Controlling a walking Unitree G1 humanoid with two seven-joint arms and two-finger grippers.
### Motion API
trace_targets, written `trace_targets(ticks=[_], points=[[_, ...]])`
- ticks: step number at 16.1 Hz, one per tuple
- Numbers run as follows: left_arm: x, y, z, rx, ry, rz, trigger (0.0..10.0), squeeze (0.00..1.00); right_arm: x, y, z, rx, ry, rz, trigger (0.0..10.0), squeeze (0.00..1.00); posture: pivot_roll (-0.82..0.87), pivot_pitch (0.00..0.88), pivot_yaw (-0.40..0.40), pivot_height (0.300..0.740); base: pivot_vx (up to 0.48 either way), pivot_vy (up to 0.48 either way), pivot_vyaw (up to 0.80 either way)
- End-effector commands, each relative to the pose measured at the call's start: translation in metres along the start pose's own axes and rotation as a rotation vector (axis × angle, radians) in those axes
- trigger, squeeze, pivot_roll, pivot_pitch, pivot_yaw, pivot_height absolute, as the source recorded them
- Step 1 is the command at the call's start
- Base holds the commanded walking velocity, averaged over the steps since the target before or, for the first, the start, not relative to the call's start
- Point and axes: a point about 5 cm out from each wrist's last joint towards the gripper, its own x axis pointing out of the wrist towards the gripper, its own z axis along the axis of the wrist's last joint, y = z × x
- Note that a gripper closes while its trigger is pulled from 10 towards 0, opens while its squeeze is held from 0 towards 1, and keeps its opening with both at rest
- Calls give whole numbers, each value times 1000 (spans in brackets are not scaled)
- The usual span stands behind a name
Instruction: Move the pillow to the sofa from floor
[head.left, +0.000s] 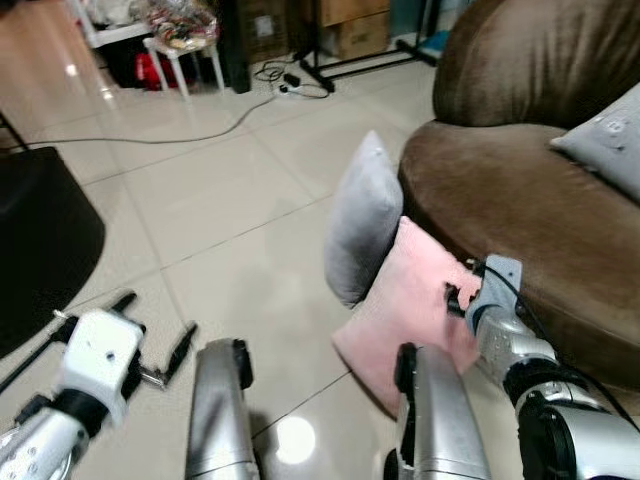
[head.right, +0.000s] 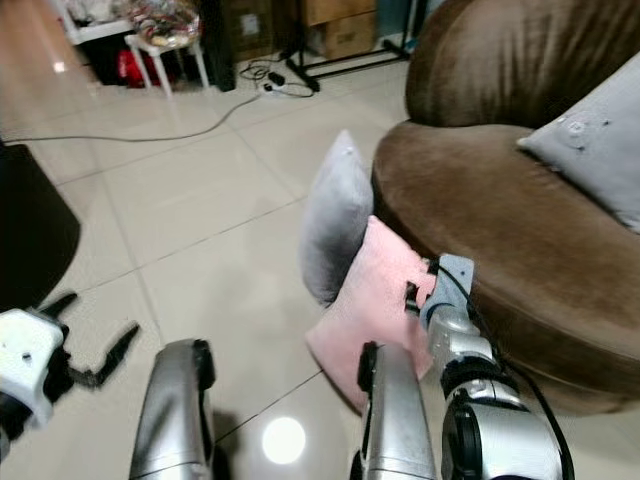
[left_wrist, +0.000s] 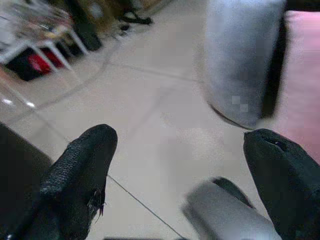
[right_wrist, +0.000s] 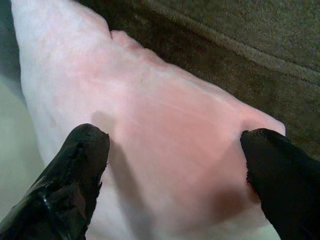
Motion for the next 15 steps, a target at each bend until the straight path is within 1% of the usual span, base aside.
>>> trace_targets(ticks=[1,2,3,4,5,6,7,9,10,11,12,14,15], points=[[-1,-1,4,-2,-9,-24,10000,635,0,0,3,28,-6,-16,10000,0,131,69,43,430,0,0,0],[-5,-6,7,-21,1,-90,10000,631,1,-4,3,40,-8,-48,10000,0,136,75,45,430,0,0,0],[-7,-10,10,-29,0,-138,10000,631,1,-7,3,32,-24,-85,10000,0,146,72,47,430,0,0,0],[-8,-12,12,-30,-2,-155,10000,627,1,-12,5,16,-47,-135,10000,0,152,70,50,430,0,0,0],[-9,-12,13,-30,0,-158,10000,631,1,-17,7,6,-63,-191,10000,0,153,70,50,430,0,0,0],[-9,-12,13,-31,1,-159,10000,631,0,-19,7,5,-65,-204,10000,0,153,70,50,430,0,0,0],[-9,-11,14,-26,0,-157,10000,627,0,-23,8,19,-76,-242,10000,0,159,66,51,430,0,0,0],[-10,-9,15,-21,5,-158,10000,631,0,-23,7,34,-76,-249,10000,0,162,65,51,430,0,0,0],[-10,-9,15,-18,12,-167,10000,627,0,-17,-3,39,-24,-203,10000,0,162,65,53,430,0,0,0],[-11,-10,15,-17,14,-169,10000,627,0,-15,-6,43,-3,-185,10000,0,162,65,53,430,0,0,0],[-11,-11,15,-17,19,-182,10000,631,-2,11,-26,81,102,-1,10000,0,161,64,56,430,0,0,0],[-10,-12,16,-15,18,-191,10000,635,-5,32,-31,75,113,151,10000,0,164,58,57,430,0,0,0],[-10,-12,16,-15,18,-193,10000,635,-6,38,-32,101,118,194,10000,0,164,56,58,430,0,0,0]])
